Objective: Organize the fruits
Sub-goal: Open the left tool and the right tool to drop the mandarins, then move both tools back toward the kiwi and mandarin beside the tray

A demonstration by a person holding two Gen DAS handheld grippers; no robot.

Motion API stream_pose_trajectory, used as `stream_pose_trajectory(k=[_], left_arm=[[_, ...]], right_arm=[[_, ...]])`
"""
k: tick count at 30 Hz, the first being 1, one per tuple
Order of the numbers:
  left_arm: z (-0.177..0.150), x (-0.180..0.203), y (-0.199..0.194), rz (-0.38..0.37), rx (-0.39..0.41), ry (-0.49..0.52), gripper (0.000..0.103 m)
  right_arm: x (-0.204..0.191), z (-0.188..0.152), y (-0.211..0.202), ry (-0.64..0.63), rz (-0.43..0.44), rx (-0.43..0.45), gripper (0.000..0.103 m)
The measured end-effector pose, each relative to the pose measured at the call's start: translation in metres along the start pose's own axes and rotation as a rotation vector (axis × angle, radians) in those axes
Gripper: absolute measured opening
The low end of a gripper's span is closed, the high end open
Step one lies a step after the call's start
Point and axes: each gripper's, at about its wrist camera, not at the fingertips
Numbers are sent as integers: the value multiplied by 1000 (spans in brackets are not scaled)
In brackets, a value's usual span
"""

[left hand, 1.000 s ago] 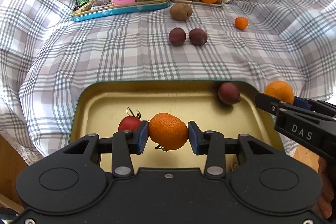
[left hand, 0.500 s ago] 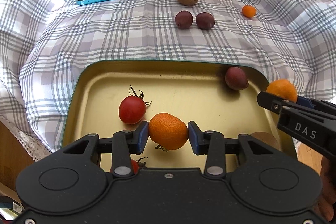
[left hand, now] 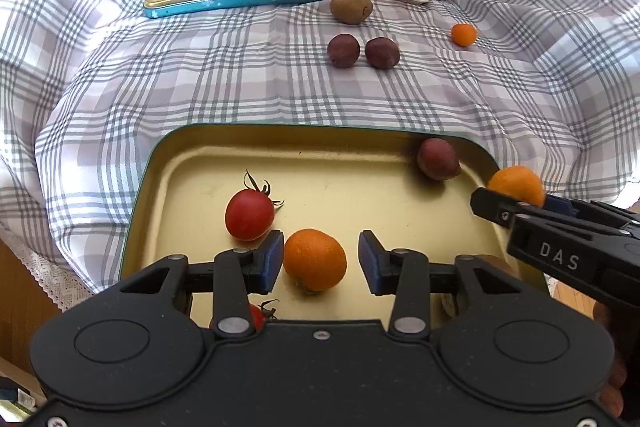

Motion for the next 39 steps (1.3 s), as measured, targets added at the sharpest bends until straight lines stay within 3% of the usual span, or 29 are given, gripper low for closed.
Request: stream_pose_trajectory(k=[7,24,39], left_arm=[[-1,-7,3,19,-12,-37,49],[-3,-7,0,48,-1,-43,49],[6,-10,5,124,1,-27,49]], right_arm=[[-2,2,-5,-6,1,38,46],[-2,-2,1,-1,-12,9,46],[2,1,3,6,-30,9,48]])
Point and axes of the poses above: each gripper's, at about its wrist camera, not at the fingertips, and y roughly the way its jaws point, x to its right, z to its top, and after that the axes turned 5 degrees about y, right-handed
